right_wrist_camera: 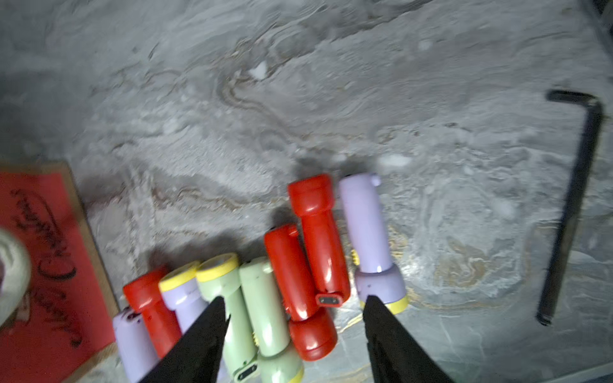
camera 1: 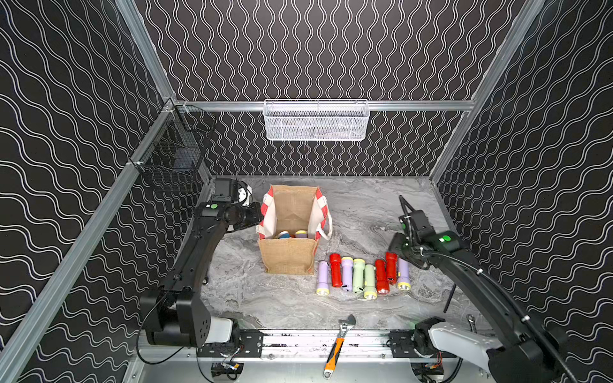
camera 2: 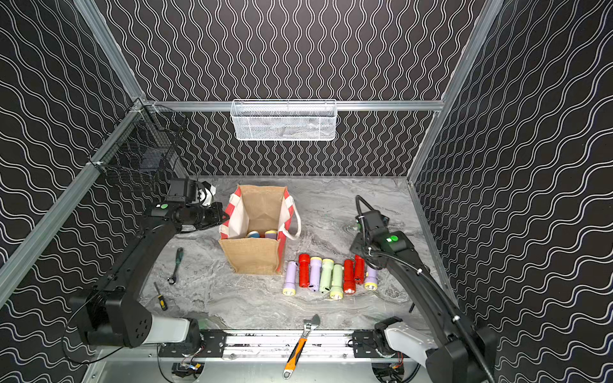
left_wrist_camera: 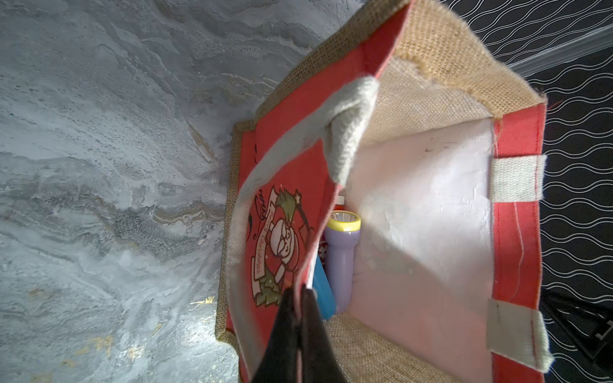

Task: Put the flashlights into the tote bags
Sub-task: Pick up the flashlight from the center of the board.

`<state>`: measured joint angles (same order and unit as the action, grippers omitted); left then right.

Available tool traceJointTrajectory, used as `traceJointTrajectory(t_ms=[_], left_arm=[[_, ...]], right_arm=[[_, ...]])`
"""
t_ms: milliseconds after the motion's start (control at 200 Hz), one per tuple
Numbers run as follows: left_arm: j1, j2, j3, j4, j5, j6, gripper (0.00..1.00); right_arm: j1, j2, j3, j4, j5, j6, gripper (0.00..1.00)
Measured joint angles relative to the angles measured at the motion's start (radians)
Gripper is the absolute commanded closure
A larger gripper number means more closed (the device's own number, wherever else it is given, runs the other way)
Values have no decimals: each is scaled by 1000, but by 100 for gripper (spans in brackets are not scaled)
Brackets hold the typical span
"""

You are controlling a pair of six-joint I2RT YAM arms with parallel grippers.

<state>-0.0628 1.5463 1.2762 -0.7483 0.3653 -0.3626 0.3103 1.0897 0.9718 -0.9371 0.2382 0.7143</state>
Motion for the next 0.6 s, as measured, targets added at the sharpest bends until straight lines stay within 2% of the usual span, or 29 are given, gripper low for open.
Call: traceJointTrajectory(t_ms=[150, 345, 455, 601], left_arm=[[3, 0, -1, 3, 6, 0, 100], [10, 0, -7, 6, 14, 1, 100], [13, 4, -8, 6, 18, 2, 100], [23, 8, -8, 6, 25, 2, 100]], right_arm=[[-147, -50, -100, -11, 7, -27, 40], [-268, -35, -174, 16, -47, -121, 38], [-319, 7, -186, 71, -108, -179, 38], [-337, 103, -183, 130, -211, -253, 38]])
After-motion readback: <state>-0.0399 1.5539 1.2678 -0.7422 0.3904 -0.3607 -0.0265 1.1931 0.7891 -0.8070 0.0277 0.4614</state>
